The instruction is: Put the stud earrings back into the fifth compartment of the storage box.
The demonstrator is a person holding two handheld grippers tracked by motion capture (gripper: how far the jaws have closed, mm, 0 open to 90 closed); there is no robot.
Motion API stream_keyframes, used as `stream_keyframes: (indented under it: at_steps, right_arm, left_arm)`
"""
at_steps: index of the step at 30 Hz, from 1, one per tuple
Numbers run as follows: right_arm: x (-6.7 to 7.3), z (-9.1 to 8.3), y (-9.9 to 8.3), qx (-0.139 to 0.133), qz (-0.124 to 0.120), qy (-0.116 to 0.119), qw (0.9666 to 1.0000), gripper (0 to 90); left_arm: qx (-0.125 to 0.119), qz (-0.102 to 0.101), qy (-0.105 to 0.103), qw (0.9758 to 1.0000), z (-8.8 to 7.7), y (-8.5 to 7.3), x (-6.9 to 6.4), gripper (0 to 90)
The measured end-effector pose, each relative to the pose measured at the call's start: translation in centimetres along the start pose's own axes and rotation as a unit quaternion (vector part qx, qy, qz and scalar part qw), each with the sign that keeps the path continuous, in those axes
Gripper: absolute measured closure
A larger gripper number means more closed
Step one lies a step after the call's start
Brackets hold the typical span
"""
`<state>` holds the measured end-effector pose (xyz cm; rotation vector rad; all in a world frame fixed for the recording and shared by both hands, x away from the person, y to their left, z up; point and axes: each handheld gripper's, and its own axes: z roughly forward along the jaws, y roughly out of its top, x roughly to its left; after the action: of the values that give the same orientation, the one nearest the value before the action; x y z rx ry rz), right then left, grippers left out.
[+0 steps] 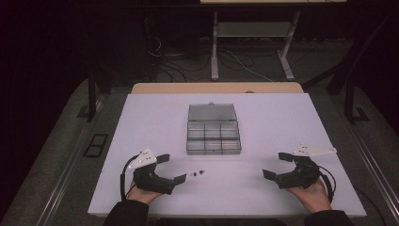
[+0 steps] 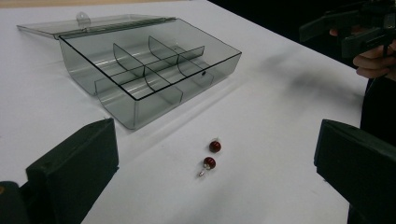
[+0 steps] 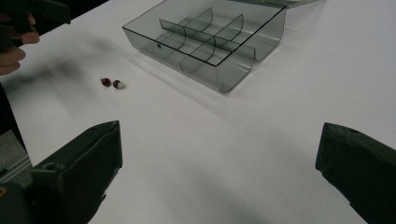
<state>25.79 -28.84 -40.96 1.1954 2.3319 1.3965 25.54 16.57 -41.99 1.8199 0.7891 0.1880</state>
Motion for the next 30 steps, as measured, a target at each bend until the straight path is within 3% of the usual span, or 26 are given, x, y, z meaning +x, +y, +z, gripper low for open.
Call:
stream_keyframes:
  at_steps: [12,30]
  right_arm:
    - [-0.03,0.0,-0.22,0.005,0.007,0.002,1.0,0.1]
    - [-0.47,-0.02,-0.58,0.017,0.006,0.001,0.9998,0.1]
  left_arm:
    - [0.002,-0.003,-0.008,1.0,-0.04,0.05,0.09,0.0]
    - [0.011,0.007,-0.011,0.9999,-0.34,0.87,-0.13,0.0]
